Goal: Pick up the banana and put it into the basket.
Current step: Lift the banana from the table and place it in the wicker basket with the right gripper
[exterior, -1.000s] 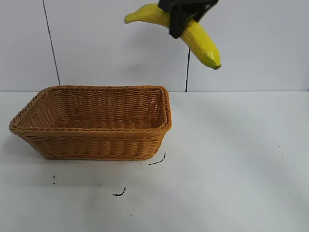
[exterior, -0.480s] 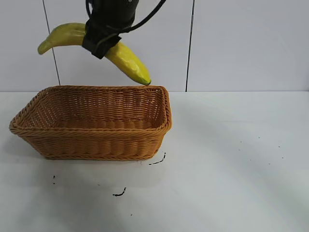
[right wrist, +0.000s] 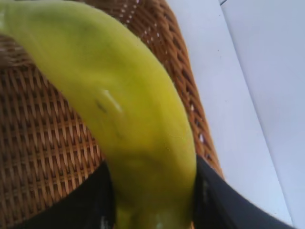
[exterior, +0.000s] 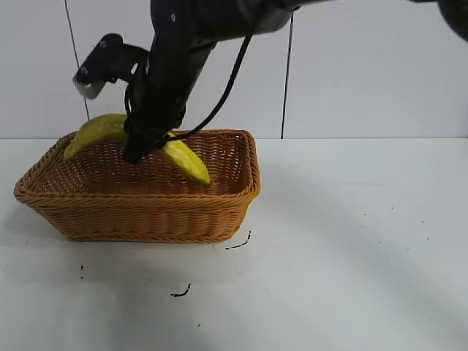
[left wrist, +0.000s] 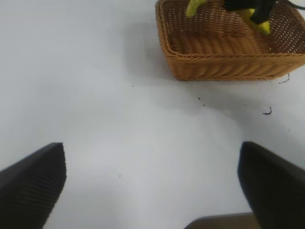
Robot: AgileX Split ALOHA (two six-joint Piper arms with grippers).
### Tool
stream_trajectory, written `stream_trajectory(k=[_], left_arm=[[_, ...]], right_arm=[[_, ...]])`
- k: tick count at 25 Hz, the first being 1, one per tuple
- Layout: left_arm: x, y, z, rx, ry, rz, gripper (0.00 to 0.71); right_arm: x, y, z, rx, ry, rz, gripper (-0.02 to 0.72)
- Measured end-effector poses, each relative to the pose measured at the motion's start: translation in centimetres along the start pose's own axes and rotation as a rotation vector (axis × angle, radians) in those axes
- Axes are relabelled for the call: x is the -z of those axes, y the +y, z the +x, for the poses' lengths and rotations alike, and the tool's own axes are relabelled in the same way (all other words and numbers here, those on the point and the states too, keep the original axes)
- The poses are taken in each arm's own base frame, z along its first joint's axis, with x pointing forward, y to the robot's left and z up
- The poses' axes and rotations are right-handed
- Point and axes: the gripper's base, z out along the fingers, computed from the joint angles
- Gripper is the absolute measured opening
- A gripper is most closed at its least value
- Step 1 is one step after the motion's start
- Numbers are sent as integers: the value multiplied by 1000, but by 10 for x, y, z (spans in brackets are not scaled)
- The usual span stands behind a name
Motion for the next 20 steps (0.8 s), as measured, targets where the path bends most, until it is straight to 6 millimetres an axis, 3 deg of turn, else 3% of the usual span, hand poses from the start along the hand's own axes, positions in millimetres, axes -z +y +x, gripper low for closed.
stream_trajectory(k=[9, 10, 14, 15, 20], left_arm=[[0, 0, 0, 0, 0, 0, 695], [0, 0, 0, 0, 0, 0, 695], [0, 0, 0, 0, 0, 0, 695], [0, 0, 0, 0, 0, 0, 695], [0, 0, 0, 0, 0, 0, 695]], right_arm=[[-3, 1, 1, -1, -1, -2, 319], [-3, 1, 1, -1, -1, -2, 340], [-3, 1, 1, -3, -2, -2, 579], [-2, 1, 1, -5, -1, -3, 610], [21, -7, -7, -99, 8, -5, 650]])
